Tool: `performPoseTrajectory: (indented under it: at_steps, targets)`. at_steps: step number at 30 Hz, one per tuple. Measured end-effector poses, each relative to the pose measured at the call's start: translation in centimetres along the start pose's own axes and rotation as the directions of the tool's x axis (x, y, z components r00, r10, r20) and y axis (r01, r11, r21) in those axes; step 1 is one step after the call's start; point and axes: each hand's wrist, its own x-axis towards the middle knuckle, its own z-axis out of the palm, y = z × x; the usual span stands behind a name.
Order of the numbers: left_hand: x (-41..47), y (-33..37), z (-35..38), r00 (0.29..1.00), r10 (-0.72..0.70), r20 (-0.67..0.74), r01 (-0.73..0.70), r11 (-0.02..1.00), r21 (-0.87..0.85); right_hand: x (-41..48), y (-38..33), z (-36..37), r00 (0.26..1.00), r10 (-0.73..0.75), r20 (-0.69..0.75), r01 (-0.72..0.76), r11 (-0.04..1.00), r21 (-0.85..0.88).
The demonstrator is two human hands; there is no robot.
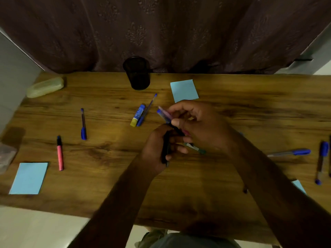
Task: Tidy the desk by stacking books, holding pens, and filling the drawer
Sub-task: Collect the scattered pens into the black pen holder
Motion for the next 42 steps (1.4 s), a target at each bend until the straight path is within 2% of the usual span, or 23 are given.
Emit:
performPoseTrajectory:
  at_steps: [6, 9, 11, 15, 19, 22, 27, 30, 33, 36, 39, 42]
  targets:
    - [-0.2, -0.4, 0.8, 0.996, -0.011, -0.085, 0.016, 0.998, 0.058, -0.3, 0.5, 0.7, 0.999, 0.044, -0.019, -0.046, 0.996, -0.077]
    - [0.0, -0.8, 1.0, 0.984, -0.065, -0.164, 0.082, 0.992, 0.100, -0.5, 1.1, 1.0, 0.994, 0.064, -0.085, -0.076, 0.986, -0.147]
    - [0.5, -1.3, 1.4, 0.984, -0.052, -0.173, 0.063, 0.996, 0.057, -0.9, 1.6, 1.0, 0.982, 0.114, -0.148, -0.129, 0.987, -0.096]
    - [1.4, -2.0, 2.1, 0.999, -0.003, -0.035, 0.000, 0.995, -0.103, -1.9, 2.5, 1.6, 0.942, 0.246, -0.228, -0.240, 0.969, 0.054]
    - [1.7, -2.4, 3.4, 0.993, -0.024, 0.116, 0.032, 0.997, -0.070, -3.2, 3.0, 1.0, 0.905, 0.314, -0.288, -0.297, 0.949, 0.100]
    - [1.9, -2.7, 4.2, 0.994, -0.059, 0.094, 0.065, 0.996, -0.054, -4.2, 3.2, -0.2, 0.901, 0.335, -0.276, -0.331, 0.941, 0.063]
    - [2.7, -3.2, 5.1, 0.996, -0.049, 0.081, 0.041, 0.994, 0.098, -6.4, 4.3, -3.0, 0.925, 0.327, -0.195, -0.341, 0.939, -0.044]
    - [3.1, -3.5, 5.4, 0.991, -0.055, 0.122, 0.035, 0.987, 0.157, -8.7, 6.2, -5.8, 0.848, 0.422, -0.320, -0.445, 0.895, 0.000]
    - [3.2, -3.7, 5.7, 0.990, -0.052, 0.131, 0.031, 0.987, 0.157, -11.5, 9.2, -8.7, 0.664, 0.478, -0.575, -0.609, 0.792, -0.045]
    - [3.3, -4.1, 5.9, 0.989, -0.046, 0.138, 0.020, 0.982, 0.188, -13.7, 10.7, -10.5, 0.540, 0.540, -0.646, -0.754, 0.652, -0.086]
    - [3.5, -4.4, 6.1, 0.989, -0.058, 0.135, 0.030, 0.979, 0.203, -14.5, 11.1, -10.0, 0.509, 0.625, -0.592, -0.830, 0.540, -0.143]
    - [3.5, -4.3, 6.4, 0.988, -0.058, 0.139, 0.027, 0.976, 0.216, -14.4, 11.4, -8.2, 0.530, 0.602, -0.598, -0.834, 0.498, -0.238]
